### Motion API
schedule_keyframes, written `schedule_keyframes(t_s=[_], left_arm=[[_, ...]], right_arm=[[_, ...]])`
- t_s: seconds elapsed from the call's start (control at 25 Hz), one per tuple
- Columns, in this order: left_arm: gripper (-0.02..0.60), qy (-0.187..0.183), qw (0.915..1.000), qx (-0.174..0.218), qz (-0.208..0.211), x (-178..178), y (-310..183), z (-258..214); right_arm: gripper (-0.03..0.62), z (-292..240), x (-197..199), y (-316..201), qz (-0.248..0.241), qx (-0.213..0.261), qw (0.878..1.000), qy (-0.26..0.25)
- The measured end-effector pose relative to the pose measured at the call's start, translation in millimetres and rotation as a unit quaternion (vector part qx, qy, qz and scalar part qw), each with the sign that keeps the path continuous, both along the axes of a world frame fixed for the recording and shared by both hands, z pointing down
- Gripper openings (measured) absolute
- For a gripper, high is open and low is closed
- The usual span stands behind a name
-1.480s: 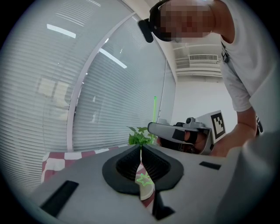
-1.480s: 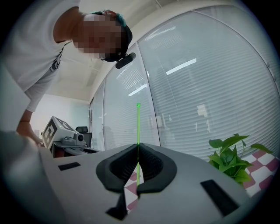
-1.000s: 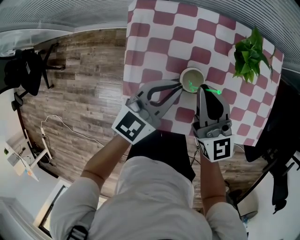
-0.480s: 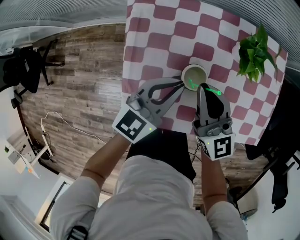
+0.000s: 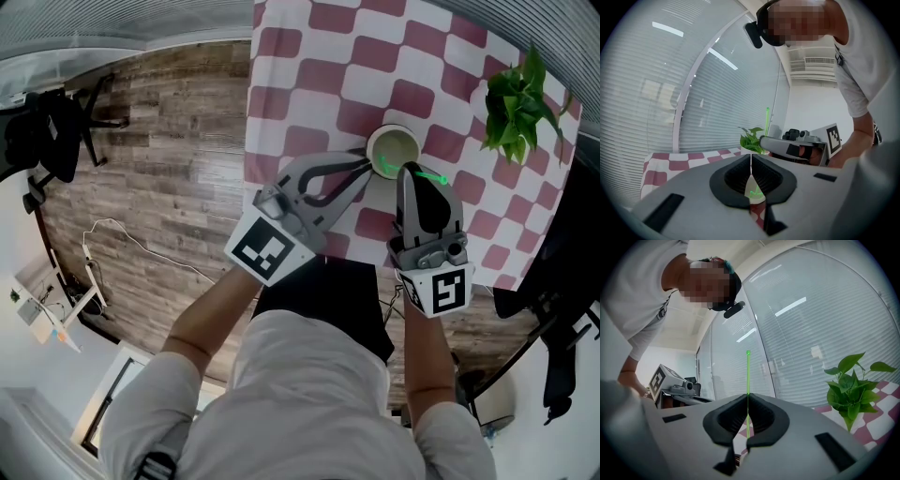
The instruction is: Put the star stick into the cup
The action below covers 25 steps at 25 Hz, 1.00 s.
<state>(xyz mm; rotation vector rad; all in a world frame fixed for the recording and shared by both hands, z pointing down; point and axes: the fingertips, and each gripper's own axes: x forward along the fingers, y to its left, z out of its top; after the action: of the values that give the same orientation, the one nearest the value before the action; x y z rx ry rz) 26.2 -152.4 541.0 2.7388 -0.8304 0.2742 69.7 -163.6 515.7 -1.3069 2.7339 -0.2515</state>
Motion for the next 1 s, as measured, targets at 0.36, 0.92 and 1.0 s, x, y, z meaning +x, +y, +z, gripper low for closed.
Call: schedule_keyframes(t_s=[0.36, 0.92, 1.0], left_arm=[[0.040, -0.004, 1.0000, -0.003, 0.004, -0.6, 0.4, 4.0], [0.040, -0.003, 1.0000, -0.005, 0.004, 0.9, -0.3, 7.4], [0.040, -0.003, 1.0000, -0.005, 0.005, 1.2, 0.1, 7.7]], right_arm=[[0.032, 10.3, -0.7, 0.3, 0.001, -0.012, 1.000, -0.007], [0.032, 22.8, 1.5, 0.6, 0.002, -0.026, 1.000, -0.011], [0.032, 23.9, 1.7, 0.7, 0.002, -0.028, 1.000, -0.011]])
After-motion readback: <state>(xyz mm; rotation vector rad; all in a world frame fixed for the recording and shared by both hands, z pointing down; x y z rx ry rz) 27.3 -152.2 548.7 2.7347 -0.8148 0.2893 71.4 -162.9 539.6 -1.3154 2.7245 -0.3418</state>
